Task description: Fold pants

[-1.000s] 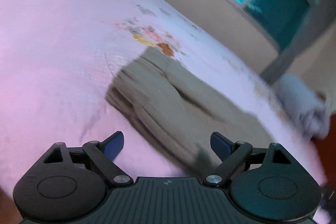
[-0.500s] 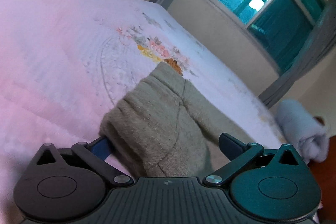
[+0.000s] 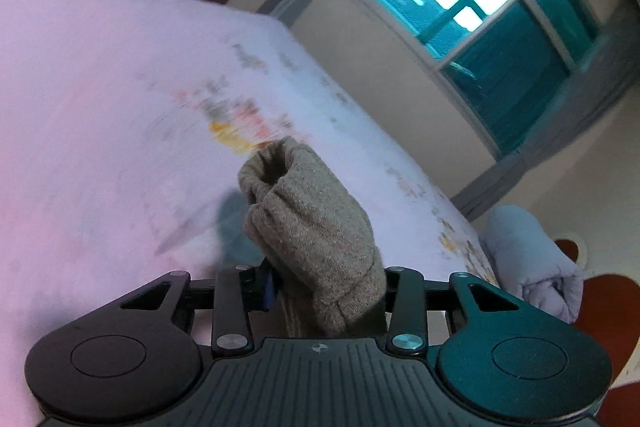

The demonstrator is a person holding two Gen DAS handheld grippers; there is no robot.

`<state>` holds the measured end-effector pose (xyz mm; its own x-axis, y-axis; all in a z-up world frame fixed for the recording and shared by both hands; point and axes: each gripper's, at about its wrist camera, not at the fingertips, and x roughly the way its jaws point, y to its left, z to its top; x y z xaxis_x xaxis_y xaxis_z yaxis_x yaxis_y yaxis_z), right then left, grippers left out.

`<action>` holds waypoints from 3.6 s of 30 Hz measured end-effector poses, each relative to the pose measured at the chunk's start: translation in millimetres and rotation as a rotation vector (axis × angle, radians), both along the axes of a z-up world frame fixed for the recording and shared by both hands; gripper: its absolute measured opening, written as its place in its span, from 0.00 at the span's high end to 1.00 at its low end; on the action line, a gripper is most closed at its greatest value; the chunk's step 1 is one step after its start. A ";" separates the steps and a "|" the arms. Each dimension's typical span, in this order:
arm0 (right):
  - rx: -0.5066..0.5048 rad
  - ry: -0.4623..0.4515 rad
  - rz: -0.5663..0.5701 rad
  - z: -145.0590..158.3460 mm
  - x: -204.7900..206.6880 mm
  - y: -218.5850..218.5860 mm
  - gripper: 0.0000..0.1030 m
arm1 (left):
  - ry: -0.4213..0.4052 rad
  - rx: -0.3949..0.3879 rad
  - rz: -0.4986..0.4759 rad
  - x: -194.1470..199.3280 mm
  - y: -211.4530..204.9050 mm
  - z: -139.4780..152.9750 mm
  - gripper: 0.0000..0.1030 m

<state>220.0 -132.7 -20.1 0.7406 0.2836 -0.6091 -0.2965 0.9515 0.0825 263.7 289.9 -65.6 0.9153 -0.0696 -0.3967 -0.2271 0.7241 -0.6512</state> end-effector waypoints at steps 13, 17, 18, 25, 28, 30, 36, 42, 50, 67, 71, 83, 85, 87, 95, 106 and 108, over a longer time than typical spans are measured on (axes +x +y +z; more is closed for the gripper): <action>-0.188 -0.014 0.033 -28.1 2.7 39.0 0.07 | -0.037 0.128 -0.052 -30.3 -35.5 49.4 0.62; 0.031 -0.084 -0.064 -5.7 -14.5 -10.7 0.05 | -0.074 0.190 -0.082 -31.6 -60.3 75.7 0.62; 0.072 -0.094 -0.090 -2.2 -18.6 -25.5 0.05 | -0.085 0.204 -0.095 -30.1 -68.1 83.8 0.62; 0.282 -0.098 -0.300 11.5 -37.1 -130.7 0.06 | -0.166 0.329 -0.273 3.0 -174.9 139.5 0.62; 0.367 -0.091 -0.396 11.7 -44.7 -178.4 0.06 | -0.175 0.386 -0.390 28.0 -247.7 145.1 0.62; 0.409 -0.085 -0.458 6.8 -45.0 -210.2 0.06 | -0.163 0.414 -0.475 45.8 -299.4 138.3 0.62; 0.531 -0.040 -0.639 -12.6 -60.5 -299.9 0.06 | 0.019 0.507 -0.801 71.0 -447.0 63.3 0.53; 0.733 -0.025 -0.687 -31.4 -74.2 -348.3 0.06 | 0.013 0.531 -0.761 27.7 -433.8 62.5 0.46; 0.939 0.093 -0.382 -28.4 -40.0 -281.4 0.06 | -0.096 0.328 -0.557 -14.8 -298.1 99.3 0.10; 0.831 0.248 -0.508 -36.2 -11.6 -234.9 0.34 | 0.045 0.229 -0.291 -65.1 -162.0 40.9 0.10; 0.689 0.315 -0.511 -36.4 15.7 -216.8 0.59 | 0.094 0.287 -0.365 -54.3 -174.0 31.4 0.09; 0.720 0.210 -0.433 -7.1 6.1 -201.9 0.67 | 0.186 0.694 -0.575 -38.9 -256.8 0.2 0.09; 0.727 0.196 -0.424 -2.8 6.8 -199.4 0.67 | 0.240 0.689 -0.499 -28.1 -252.0 -6.3 0.09; 0.759 0.170 -0.401 4.9 6.3 -200.9 0.68 | 0.252 0.649 -0.433 -28.2 -241.7 -9.2 0.09; 0.742 0.220 -0.495 -63.0 16.8 -235.7 0.72 | 0.230 0.585 -0.483 -36.1 -228.3 -8.3 0.09; 0.749 -0.046 -0.432 -11.4 -8.2 -261.8 0.59 | 0.162 0.347 -0.324 -59.7 -165.7 6.8 0.09; 0.742 -0.041 -0.335 2.5 11.6 -243.0 0.52 | 0.147 0.308 -0.286 -54.9 -161.1 7.3 0.09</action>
<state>231.7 -375.7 -17.7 0.8755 0.3619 -0.3201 -0.0221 0.6919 0.7217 208.8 128.9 -58.3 0.8089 -0.1699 -0.5629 -0.0637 0.9263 -0.3713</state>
